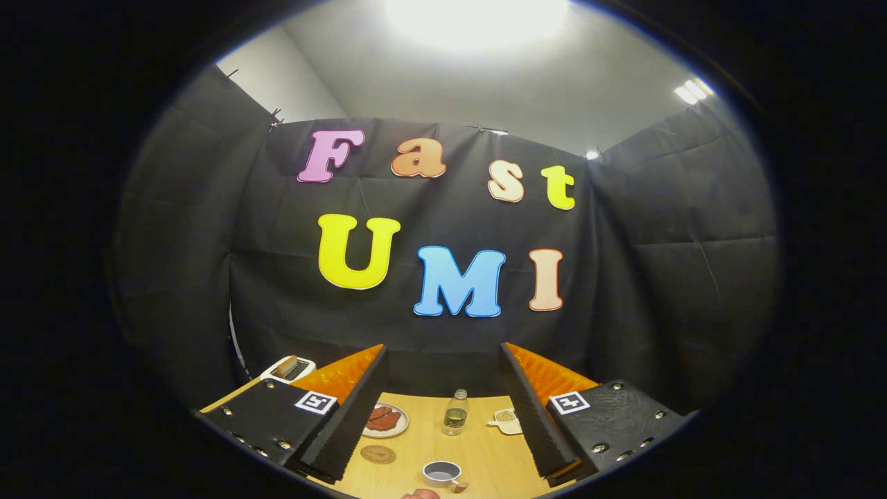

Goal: Take the bottle from table, then pour the juice into the cup, finally place the bottle on the coaster

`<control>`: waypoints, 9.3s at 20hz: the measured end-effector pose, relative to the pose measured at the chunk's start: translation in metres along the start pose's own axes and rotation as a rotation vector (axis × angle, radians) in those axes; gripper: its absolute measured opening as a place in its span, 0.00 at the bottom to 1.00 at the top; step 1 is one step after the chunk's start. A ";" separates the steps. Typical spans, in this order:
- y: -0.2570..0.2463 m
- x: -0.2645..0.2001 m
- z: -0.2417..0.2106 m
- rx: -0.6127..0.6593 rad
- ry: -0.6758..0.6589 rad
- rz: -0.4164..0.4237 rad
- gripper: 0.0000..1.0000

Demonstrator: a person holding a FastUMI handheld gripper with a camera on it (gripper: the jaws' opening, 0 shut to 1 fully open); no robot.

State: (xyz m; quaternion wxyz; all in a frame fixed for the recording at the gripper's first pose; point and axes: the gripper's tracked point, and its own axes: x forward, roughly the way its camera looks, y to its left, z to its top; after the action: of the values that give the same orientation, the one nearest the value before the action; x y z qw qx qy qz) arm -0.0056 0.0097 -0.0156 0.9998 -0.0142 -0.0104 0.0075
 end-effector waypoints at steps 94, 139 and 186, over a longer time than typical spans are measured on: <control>0.144 0.061 -0.344 1.257 0.433 0.044 0.66; 0.121 0.081 -0.332 1.737 0.375 -0.056 0.66; 0.117 0.087 -0.333 1.842 0.357 -0.086 0.66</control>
State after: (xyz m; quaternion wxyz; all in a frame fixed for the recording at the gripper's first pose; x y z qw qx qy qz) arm 0.0870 0.1188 -0.3499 0.6033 0.7823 0.1525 -0.0263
